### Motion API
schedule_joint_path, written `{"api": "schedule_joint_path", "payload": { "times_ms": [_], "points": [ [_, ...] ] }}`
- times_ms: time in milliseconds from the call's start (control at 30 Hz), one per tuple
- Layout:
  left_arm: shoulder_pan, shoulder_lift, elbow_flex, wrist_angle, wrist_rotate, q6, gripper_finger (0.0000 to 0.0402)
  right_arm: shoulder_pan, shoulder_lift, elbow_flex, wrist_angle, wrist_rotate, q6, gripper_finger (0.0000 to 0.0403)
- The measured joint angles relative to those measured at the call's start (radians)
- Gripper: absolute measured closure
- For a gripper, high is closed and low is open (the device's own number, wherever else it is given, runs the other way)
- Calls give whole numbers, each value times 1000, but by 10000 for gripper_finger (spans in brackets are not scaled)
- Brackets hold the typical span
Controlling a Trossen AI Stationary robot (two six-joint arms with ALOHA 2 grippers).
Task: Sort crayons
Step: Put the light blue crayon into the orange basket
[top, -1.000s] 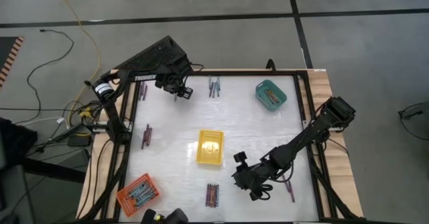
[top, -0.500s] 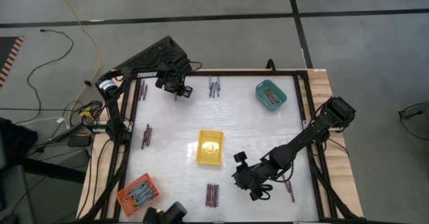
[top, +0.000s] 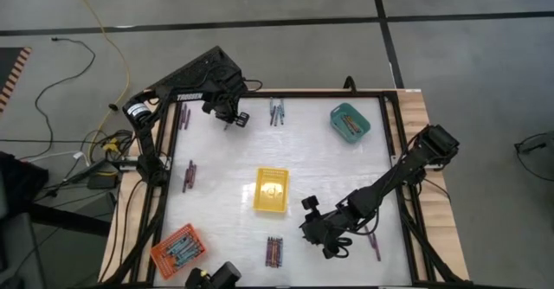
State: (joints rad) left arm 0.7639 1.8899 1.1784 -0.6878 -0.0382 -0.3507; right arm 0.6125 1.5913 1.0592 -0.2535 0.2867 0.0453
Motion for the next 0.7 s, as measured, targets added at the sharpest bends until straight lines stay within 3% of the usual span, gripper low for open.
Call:
{"api": "schedule_joint_path", "payload": {
  "times_ms": [333, 700],
  "points": [
    [-118, -4, 89, -237, 22, 125, 400, 0, 0, 0, -1, 0, 4, 271],
    [-431, -183, 106, -424, 5, 84, 401, 0, 0, 0, -3, 3, 7, 271]
  ]
}}
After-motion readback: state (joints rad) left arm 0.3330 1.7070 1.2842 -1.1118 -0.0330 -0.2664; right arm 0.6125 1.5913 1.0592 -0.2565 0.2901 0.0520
